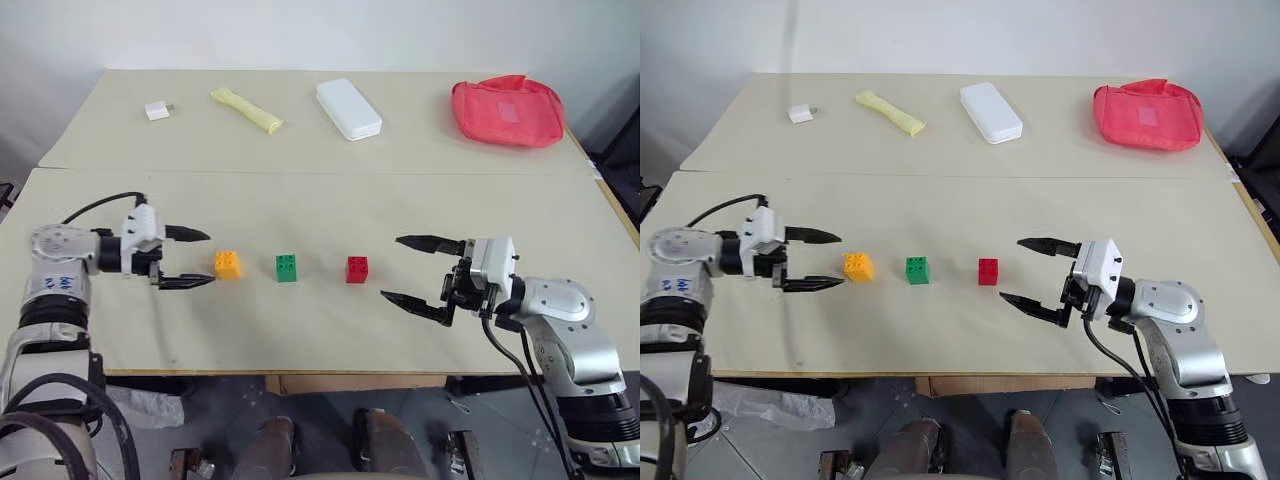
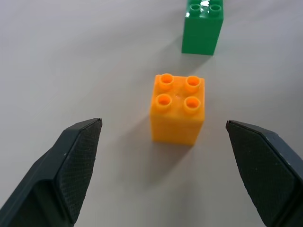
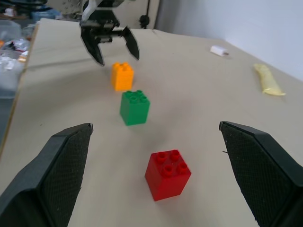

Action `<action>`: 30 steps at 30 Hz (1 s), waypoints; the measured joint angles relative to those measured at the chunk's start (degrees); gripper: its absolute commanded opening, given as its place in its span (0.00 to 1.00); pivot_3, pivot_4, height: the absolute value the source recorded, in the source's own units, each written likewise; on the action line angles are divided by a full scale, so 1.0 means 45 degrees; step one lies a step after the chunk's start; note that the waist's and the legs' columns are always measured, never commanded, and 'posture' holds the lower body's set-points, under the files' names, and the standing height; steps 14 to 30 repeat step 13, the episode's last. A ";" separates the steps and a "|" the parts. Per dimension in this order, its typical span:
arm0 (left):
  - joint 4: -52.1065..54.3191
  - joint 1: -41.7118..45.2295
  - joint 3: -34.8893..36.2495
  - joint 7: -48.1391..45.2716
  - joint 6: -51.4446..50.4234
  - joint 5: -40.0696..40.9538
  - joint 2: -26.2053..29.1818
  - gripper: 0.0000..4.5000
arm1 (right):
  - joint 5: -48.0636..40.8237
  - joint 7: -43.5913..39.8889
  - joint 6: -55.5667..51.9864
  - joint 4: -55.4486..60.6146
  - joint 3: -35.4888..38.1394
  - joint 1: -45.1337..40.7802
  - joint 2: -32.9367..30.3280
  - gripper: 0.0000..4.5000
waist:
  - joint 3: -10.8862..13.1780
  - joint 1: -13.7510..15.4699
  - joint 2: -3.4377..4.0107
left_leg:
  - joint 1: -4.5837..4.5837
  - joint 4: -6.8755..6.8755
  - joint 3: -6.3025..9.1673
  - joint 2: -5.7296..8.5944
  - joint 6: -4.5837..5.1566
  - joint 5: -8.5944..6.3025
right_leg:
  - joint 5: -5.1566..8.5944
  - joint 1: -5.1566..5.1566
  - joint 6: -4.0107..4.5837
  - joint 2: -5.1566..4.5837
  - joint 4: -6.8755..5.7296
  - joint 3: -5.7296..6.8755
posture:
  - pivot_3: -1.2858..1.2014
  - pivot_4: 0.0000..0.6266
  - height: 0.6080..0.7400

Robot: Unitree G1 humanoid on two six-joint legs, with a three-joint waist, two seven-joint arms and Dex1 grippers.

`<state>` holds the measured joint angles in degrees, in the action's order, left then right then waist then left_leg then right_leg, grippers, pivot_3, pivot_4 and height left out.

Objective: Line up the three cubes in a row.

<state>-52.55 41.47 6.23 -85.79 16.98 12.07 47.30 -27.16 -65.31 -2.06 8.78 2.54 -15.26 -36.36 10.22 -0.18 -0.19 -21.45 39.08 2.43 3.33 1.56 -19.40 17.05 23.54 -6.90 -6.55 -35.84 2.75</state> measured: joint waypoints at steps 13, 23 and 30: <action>0.6129 -0.4556 0.2398 0.2227 -0.3988 0.1962 0.0843 0.99 | 0.0173 -0.3033 0.0110 -0.2524 -0.0340 -0.2448 -0.1425 1.00 | 0.0005 0.0056 0.0006 | -0.0003 -0.0001 0.0030 -0.0019 -0.0014 -0.0011 | 0.0003 -0.0015 0.0008 -0.0017 0.0040 -0.0100 | 0.52 0.24 1.00; 0.6129 -0.4556 0.2398 0.2227 -0.3988 0.1962 0.0843 0.99 | 0.0173 -0.3033 0.0110 -0.2524 -0.0340 -0.2448 -0.1425 1.00 | 0.0005 0.0056 0.0006 | -0.0003 -0.0001 0.0030 -0.0019 -0.0014 -0.0011 | 0.0003 -0.0015 0.0008 -0.0017 0.0040 -0.0100 | 0.52 0.24 1.00; 0.6129 -0.4556 0.2398 0.2227 -0.3988 0.1962 0.0843 0.99 | 0.0173 -0.3033 0.0110 -0.2524 -0.0340 -0.2448 -0.1425 1.00 | 0.0005 0.0056 0.0006 | -0.0003 -0.0001 0.0030 -0.0019 -0.0014 -0.0011 | 0.0003 -0.0015 0.0008 -0.0017 0.0040 -0.0100 | 0.52 0.24 1.00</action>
